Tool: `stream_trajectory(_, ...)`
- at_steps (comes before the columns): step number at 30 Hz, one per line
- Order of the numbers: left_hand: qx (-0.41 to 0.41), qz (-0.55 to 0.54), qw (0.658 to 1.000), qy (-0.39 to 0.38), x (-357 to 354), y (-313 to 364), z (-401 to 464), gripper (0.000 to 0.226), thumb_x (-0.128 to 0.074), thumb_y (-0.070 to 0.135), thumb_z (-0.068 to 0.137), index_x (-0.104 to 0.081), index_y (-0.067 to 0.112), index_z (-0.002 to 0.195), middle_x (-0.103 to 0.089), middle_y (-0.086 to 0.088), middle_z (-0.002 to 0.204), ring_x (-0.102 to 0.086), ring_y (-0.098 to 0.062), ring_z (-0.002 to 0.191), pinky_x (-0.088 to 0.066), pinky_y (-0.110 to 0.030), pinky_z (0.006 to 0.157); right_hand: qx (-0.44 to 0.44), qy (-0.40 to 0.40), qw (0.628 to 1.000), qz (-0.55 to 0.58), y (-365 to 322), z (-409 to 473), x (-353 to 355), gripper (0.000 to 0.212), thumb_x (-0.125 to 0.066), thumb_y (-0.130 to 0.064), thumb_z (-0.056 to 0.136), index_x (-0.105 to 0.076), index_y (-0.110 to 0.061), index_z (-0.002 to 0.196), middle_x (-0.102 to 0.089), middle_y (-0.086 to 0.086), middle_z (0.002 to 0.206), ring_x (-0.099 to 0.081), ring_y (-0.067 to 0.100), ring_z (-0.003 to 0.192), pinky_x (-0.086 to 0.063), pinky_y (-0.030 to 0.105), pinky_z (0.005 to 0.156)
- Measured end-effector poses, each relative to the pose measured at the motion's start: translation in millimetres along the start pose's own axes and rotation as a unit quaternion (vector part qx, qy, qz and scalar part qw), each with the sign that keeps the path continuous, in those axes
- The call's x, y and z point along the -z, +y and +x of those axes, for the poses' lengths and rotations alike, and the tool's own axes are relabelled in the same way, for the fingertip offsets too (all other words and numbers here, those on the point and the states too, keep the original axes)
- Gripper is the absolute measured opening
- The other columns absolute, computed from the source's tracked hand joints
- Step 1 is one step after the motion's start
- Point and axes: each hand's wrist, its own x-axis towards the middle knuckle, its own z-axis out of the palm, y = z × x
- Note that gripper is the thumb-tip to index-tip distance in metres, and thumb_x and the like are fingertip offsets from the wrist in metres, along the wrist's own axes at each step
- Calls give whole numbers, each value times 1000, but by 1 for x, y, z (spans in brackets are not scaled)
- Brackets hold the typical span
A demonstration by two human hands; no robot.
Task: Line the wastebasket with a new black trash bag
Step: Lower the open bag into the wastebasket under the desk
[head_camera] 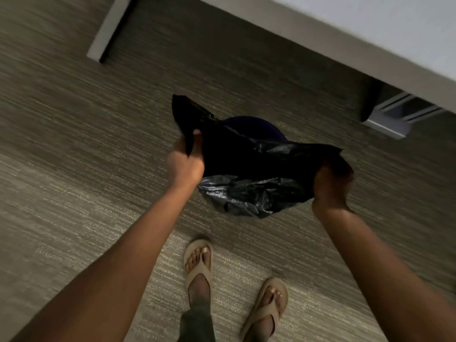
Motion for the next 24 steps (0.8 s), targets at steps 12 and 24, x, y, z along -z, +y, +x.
stream_trajectory(12, -38, 234, 970, -54, 4, -68, 30, 41, -55, 35, 98, -75, 2, 112, -76, -27, 108, -73, -40, 98, -49, -35, 75, -60, -39, 969, -237, 49, 22, -30, 57, -43, -42, 108, -74, 5, 103, -73, 31, 111, -69, 46, 103, -42, 37, 76)
stream_trajectory(24, -295, 263, 917, 54, 5, -66, 24, 33, -60, 9, 75, -51, 4, 107, -57, -16, 101, -55, -33, 90, -38, -36, 77, 369, -98, 885, -266, 43, 26, -55, 22, -63, 6, 76, -73, -1, 95, -62, 27, 104, -65, 46, 88, -55, 47, 73)
